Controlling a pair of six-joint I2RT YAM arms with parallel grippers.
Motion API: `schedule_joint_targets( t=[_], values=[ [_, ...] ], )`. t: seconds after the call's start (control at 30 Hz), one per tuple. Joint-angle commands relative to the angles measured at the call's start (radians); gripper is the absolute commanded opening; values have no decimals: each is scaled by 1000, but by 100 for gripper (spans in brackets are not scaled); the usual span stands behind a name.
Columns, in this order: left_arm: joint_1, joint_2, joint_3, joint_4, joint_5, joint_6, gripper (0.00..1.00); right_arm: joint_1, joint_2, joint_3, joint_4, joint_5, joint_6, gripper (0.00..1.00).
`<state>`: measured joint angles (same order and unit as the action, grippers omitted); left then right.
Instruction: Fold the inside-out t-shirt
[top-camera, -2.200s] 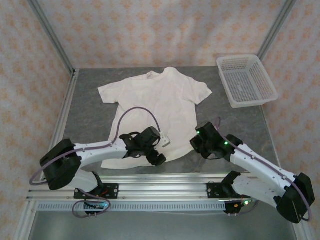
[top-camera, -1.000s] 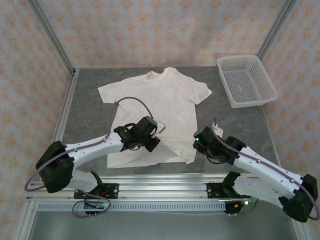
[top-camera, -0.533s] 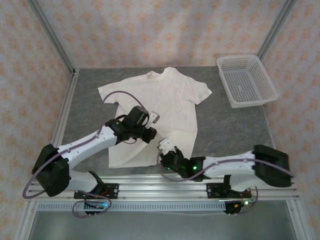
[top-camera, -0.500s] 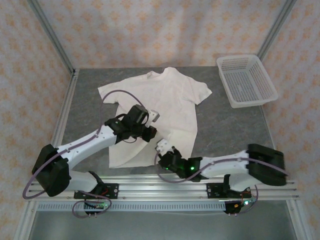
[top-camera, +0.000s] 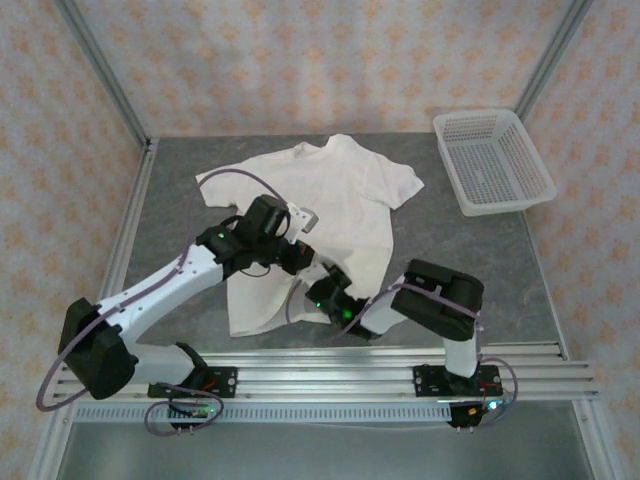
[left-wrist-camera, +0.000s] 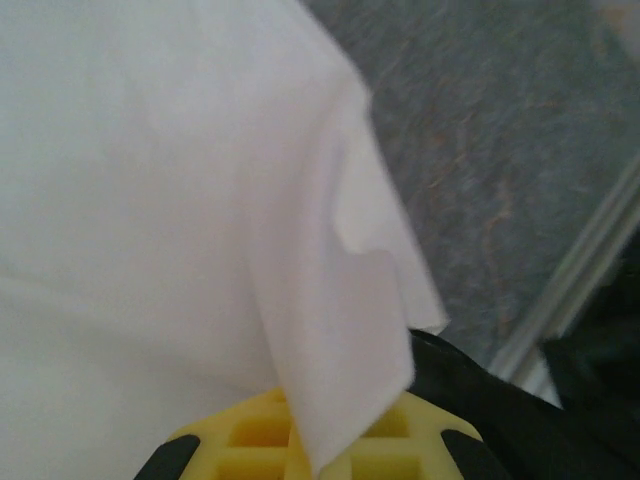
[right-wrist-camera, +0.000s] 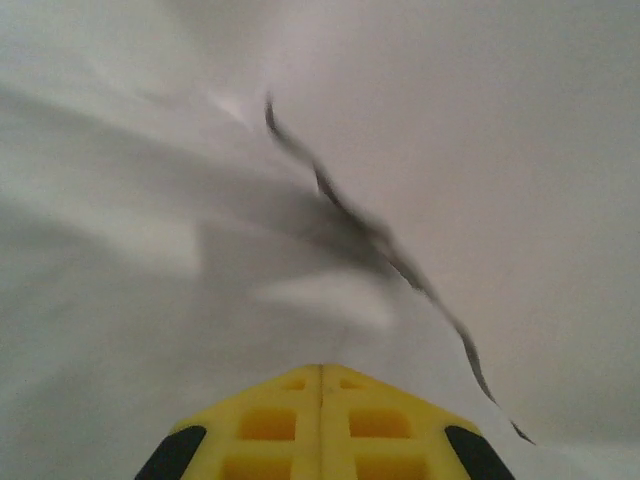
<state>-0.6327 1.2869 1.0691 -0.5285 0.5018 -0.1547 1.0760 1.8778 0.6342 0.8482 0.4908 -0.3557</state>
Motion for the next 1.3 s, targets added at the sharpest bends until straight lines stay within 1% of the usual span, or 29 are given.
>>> schedule_joint_targets(
  t=[0.0, 0.07, 0.13, 0.2, 0.27, 0.33, 0.4, 0.47, 0.53, 0.63, 0.67, 0.77, 0.87, 0.93, 1.07, 1.17, 1.27],
  values=[
    [-4, -43, 99, -101, 85, 29, 0, -90, -78, 29, -70, -89, 56, 2],
    [-3, -54, 153, -120, 90, 13, 0, -124, -85, 60, -127, -83, 81, 1],
    [-2, -60, 199, -104, 120, -26, 0, -141, -72, 85, -155, -52, 137, 0],
    [-4, -54, 243, -84, 150, -51, 0, -135, -57, 131, -237, -69, 193, 0],
    [-3, -39, 288, -96, 145, -53, 0, -105, -41, 142, -238, -59, 227, 0],
    [-3, -29, 318, -115, 132, -47, 0, -75, -24, 149, -238, -72, 216, 0],
    [-5, -28, 333, -111, 145, -50, 0, -74, -22, 177, -294, -84, 248, 0],
    [-4, -36, 332, -94, 162, -63, 0, -114, -52, 178, -317, -151, 329, 0],
    [-4, -49, 332, -76, 171, -78, 0, -179, -95, 192, -368, -242, 426, 0],
    [-8, -54, 349, -58, 201, -91, 0, -237, -102, 296, -559, -297, 484, 0],
    [-11, -52, 360, -55, 217, -93, 0, -254, -101, 306, -572, -316, 503, 0],
    [-28, -35, 412, -62, 228, -92, 0, -330, -117, 274, -540, -397, 660, 0],
    [-59, -7, 481, -38, 205, -119, 0, -344, -105, 325, -646, -374, 754, 0],
    [-106, 31, 554, -17, 176, -128, 0, -333, -65, 372, -690, -408, 816, 0],
    [-198, 139, 739, -56, 115, -102, 0, -302, -11, 435, -737, -467, 836, 0],
    [-230, 212, 821, -43, 109, -141, 0, -306, -35, 473, -790, -495, 851, 0],
    [-269, 255, 873, -2, 144, -159, 0, -347, -46, 530, -872, -517, 888, 0]
  ],
)
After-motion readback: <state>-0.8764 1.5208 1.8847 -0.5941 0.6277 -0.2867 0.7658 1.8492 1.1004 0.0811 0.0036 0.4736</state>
